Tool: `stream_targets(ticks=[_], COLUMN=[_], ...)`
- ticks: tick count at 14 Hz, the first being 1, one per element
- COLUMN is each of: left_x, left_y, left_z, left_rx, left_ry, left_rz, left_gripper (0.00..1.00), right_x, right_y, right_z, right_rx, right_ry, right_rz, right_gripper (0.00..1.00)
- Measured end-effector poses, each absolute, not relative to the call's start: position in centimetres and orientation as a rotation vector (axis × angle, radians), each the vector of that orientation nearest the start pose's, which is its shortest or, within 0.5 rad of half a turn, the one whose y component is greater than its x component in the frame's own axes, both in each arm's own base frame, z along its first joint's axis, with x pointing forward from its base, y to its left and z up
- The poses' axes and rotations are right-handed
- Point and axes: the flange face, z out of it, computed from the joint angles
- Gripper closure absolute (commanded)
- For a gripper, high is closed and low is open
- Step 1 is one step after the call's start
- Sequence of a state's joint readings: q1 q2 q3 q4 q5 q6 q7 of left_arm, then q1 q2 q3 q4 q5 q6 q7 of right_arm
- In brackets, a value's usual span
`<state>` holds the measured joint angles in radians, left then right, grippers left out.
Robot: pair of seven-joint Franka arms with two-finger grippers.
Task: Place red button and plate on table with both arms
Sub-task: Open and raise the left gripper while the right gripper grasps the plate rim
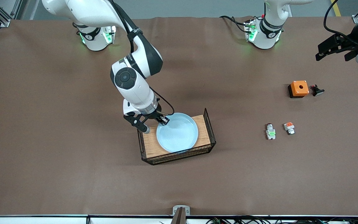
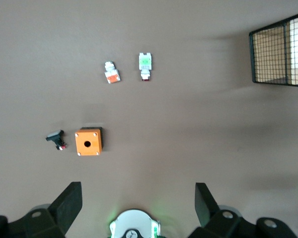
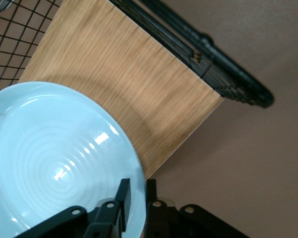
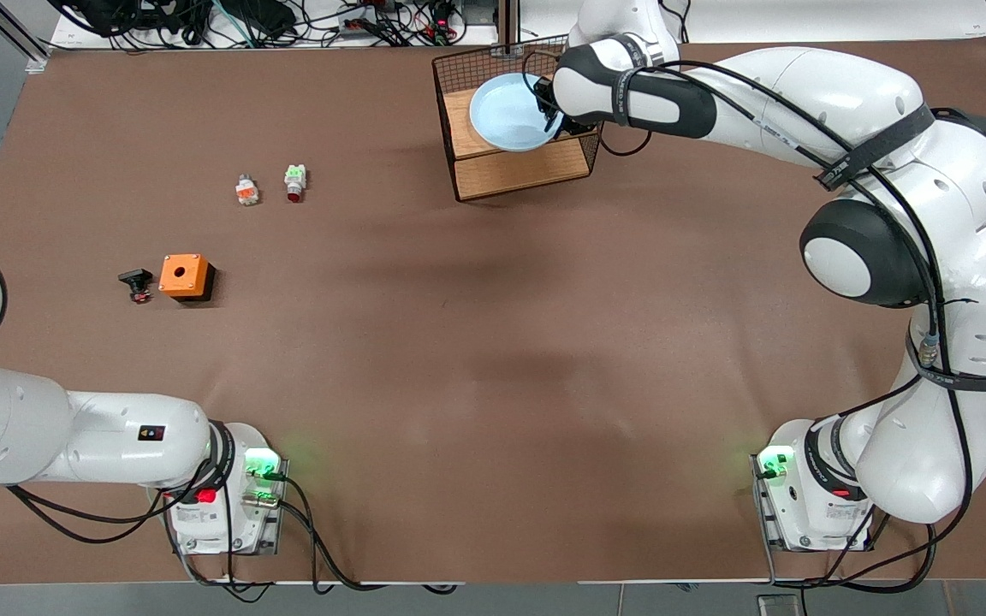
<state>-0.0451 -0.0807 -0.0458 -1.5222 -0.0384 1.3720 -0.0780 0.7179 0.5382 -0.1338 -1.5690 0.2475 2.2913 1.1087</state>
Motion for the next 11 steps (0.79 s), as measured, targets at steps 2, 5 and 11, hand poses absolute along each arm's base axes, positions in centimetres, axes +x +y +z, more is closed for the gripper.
stream_targets(ticks=[2, 5, 11], left_x=[49.9, 49.1, 49.2], left_y=[-6.2, -6.8, -7.4], left_z=[67.0, 67.0, 66.9], left_rx=[-3.156, -3.154, -3.154], left_ry=[0.06, 0.076, 0.093], left_rz=[0.067, 0.018, -0.025], left_gripper=[0.0, 0.0, 0.0], right_x=[58.2, 58.1, 58.2], right_y=[40.9, 41.0, 41.0], right_z=[35.0, 35.0, 35.2], right_rx=[-2.761, -2.762, -2.765], right_ry=[0.921, 0.92, 0.9], right_rz=[-0.036, -0.035, -0.04], right_gripper=[0.9, 0.97, 1.0])
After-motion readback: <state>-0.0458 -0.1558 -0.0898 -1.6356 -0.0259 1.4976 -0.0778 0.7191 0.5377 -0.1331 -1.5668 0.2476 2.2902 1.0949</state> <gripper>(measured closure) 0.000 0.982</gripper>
